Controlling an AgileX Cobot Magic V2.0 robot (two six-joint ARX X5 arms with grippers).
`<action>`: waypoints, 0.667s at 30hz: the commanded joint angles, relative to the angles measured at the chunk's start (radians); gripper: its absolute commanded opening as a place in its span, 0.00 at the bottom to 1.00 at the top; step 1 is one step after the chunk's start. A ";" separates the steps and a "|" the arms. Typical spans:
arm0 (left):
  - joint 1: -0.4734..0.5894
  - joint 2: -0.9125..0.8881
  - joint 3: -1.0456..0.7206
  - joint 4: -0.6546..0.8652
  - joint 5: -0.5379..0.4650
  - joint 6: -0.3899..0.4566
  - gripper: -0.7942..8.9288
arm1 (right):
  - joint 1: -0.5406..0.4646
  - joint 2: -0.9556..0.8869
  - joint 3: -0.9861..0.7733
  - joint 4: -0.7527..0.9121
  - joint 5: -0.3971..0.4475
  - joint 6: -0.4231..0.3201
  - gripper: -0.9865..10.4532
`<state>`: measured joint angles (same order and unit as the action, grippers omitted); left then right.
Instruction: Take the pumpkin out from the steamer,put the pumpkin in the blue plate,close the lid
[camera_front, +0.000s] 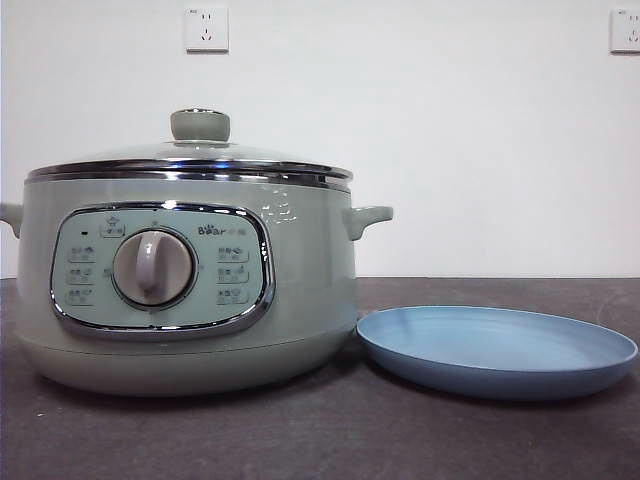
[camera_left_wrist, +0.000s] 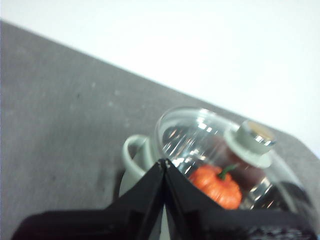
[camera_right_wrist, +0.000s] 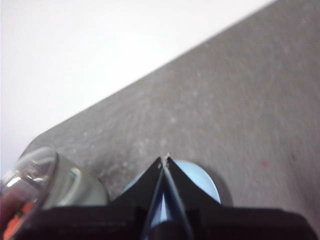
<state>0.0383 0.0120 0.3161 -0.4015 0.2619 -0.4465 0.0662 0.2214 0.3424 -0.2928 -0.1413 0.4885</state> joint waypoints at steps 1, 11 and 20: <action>0.002 -0.001 0.034 -0.001 -0.004 0.005 0.07 | 0.001 0.060 0.082 0.003 -0.014 -0.071 0.08; 0.002 0.212 0.230 -0.019 0.008 0.117 0.07 | 0.002 0.279 0.395 -0.096 -0.022 -0.267 0.09; 0.002 0.517 0.490 -0.080 0.123 0.282 0.07 | 0.002 0.449 0.621 -0.238 -0.170 -0.416 0.09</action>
<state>0.0383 0.5049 0.7879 -0.4778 0.3637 -0.2169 0.0662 0.6605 0.9520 -0.5262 -0.2935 0.1162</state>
